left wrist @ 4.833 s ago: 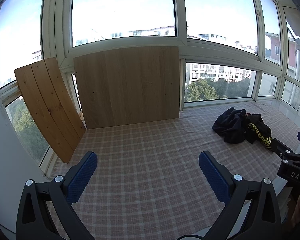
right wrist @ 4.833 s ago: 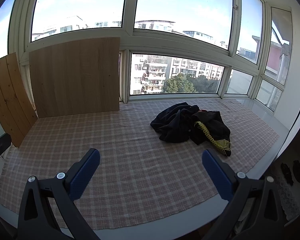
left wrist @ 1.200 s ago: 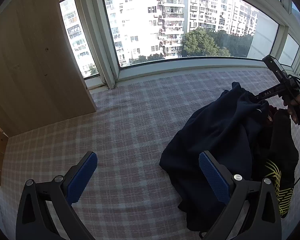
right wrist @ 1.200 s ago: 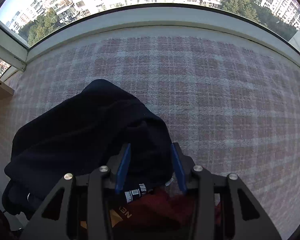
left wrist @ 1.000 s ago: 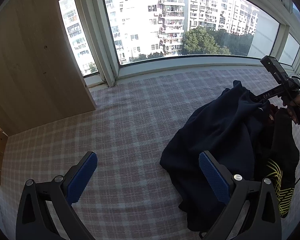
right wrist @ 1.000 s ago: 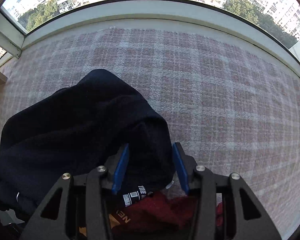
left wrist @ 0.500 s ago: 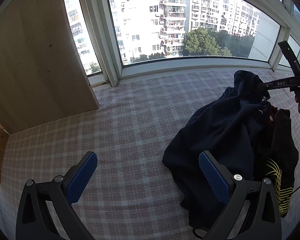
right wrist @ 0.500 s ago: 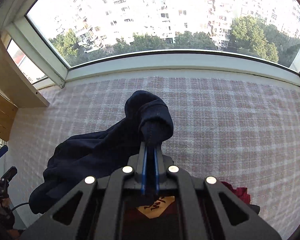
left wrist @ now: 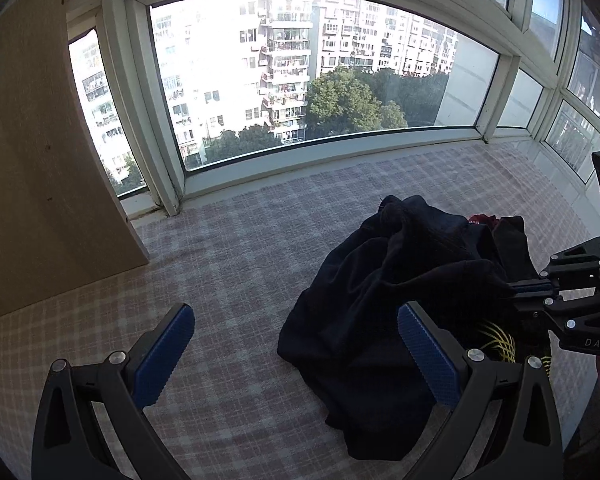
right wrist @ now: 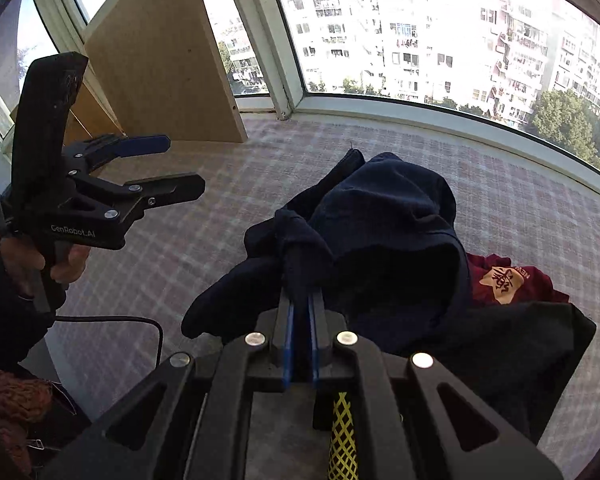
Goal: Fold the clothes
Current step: 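Grasp the navy garment with the right gripper and lift it, then grasp the navy garment with the left gripper while the right gripper holds it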
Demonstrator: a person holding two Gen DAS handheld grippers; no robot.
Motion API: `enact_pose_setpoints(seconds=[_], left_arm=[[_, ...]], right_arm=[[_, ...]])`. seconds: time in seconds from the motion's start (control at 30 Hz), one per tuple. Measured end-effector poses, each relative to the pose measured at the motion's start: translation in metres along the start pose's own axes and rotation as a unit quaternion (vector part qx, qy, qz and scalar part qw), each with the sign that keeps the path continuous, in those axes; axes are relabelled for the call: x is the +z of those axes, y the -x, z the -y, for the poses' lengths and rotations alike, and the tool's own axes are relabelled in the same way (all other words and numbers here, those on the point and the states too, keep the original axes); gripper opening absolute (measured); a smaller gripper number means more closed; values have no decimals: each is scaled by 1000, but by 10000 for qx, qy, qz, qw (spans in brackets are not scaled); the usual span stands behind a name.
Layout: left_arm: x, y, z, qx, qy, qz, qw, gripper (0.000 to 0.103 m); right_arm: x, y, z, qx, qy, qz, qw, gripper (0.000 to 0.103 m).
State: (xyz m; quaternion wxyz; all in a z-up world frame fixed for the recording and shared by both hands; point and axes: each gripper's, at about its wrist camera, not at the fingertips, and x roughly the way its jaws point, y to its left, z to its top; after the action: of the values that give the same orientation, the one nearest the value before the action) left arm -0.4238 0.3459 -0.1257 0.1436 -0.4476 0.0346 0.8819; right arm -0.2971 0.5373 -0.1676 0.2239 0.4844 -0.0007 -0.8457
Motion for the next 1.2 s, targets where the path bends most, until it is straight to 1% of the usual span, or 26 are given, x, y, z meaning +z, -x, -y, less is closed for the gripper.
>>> enact_pose_setpoints(seconds=[0.03,0.13,0.23,0.3,0.4,0.53,0.73,0.87,0.93,0.97,1.0,1.03,1.07,1.1,1.13,1.17,1.2], left_arm=[[1,-2,0,-72,29,-46,10000,102],[-4,-11,0,-434,398,-345,9977,102],[-12,-17,6,-937,798,-696,9900,102],[-16,-17,15,-1036,878,-868,9869,102],[-18,-13,28,-1007,785,-945,9873,102],[-15,-5,33,-965,802,-927,9878,102],[-6,6,35,-933,720,-738,9903,102],[-2,-9,46,-1029,692,-890,9883,102],[-3,-16,51,-1091,693,-960,9870,98],[-4,-19,53,-1151,715,-979,9859,94],[-6,-22,53,-1267,790,-1011,9836,76],[-7,-25,53,-1394,875,-1045,9808,53],[-9,-28,54,-1490,947,-1075,9784,42],[-10,-32,56,-1553,942,-1114,9770,21],[-10,-35,59,-1610,924,-1156,9758,2],[-11,-37,61,-1658,884,-1179,9751,4],[-12,-37,60,-1698,894,-1152,9746,4]], right_arm=[[-5,5,-4,-6,20,52,10000,6],[-17,18,-17,-16,31,202,9998,6],[-24,30,-24,-101,67,349,9993,6],[-27,35,-27,-199,136,394,9989,6],[-29,39,-30,-204,170,434,9987,6],[-32,40,-37,-321,331,482,9978,6],[-34,40,-40,-345,397,525,9972,6],[-33,42,-48,-423,558,617,9956,6],[-34,43,-51,-448,615,635,9951,6],[-35,43,-52,-442,624,630,9951,6],[-36,43,-51,-434,617,635,9951,6],[-37,44,-51,-426,609,642,9952,6],[-38,44,-51,-418,601,648,9952,6],[-38,44,-51,-424,585,654,9952,6],[-38,45,-51,-438,570,678,9951,6],[-38,45,-51,-439,571,673,9951,6],[-37,45,-51,-451,575,655,9952,6]])
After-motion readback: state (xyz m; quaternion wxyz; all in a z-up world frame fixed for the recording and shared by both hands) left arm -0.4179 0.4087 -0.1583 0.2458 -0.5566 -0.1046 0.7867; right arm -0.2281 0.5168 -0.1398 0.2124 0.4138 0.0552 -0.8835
